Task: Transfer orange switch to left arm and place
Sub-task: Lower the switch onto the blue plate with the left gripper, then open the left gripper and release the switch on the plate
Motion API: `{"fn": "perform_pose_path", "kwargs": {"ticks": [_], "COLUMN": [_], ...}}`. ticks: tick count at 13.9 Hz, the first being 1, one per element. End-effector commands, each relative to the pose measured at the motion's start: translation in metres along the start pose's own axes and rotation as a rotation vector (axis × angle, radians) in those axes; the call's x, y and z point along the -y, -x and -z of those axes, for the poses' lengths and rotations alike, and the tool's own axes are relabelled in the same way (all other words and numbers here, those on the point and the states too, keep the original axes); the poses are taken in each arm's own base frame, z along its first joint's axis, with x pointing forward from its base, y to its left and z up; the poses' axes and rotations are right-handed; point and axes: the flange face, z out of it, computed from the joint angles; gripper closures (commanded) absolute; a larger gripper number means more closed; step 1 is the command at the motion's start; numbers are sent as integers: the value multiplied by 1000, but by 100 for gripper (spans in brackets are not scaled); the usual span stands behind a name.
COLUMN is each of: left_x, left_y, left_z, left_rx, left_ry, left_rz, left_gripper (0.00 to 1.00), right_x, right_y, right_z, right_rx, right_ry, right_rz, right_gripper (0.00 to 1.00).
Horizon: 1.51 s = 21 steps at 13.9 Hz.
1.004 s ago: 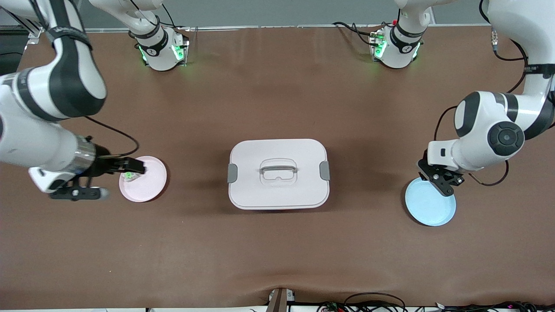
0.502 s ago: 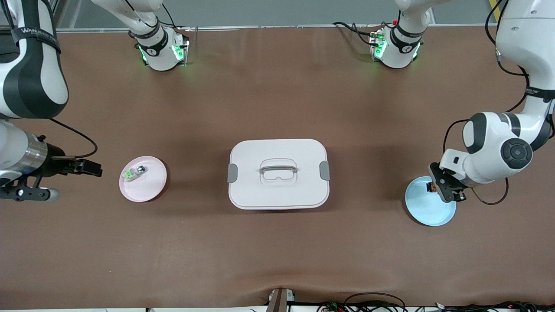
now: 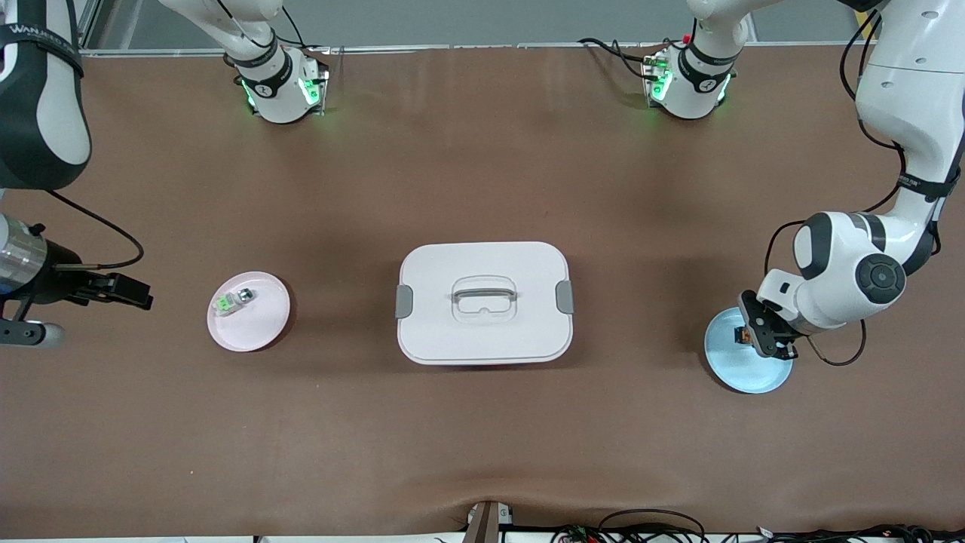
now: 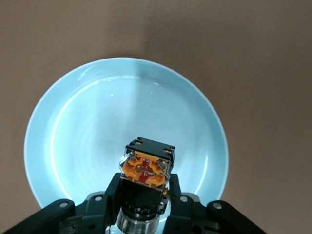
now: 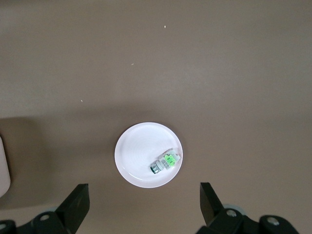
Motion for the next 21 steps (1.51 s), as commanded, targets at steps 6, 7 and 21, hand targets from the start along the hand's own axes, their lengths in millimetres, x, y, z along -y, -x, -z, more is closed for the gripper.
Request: {"fn": "perform_pose_path", "kwargs": {"ticks": [6, 7, 21], "left_x": [5, 4, 29], "left_y": [2, 6, 8], "left_z": [-25, -25, 121], "left_rx": [-18, -20, 1], "left_ry": [-45, -43, -21], "left_rz": [-30, -4, 505], "left_gripper": [68, 1, 0], "right_x": [5, 5, -24], "right_y": [32, 33, 59], "right_z": [60, 60, 61], "right_rx": [-26, -21, 38], "right_ry": [14, 15, -21], "right_rz": [-4, -1, -81], "right_gripper": [0, 0, 0]}}
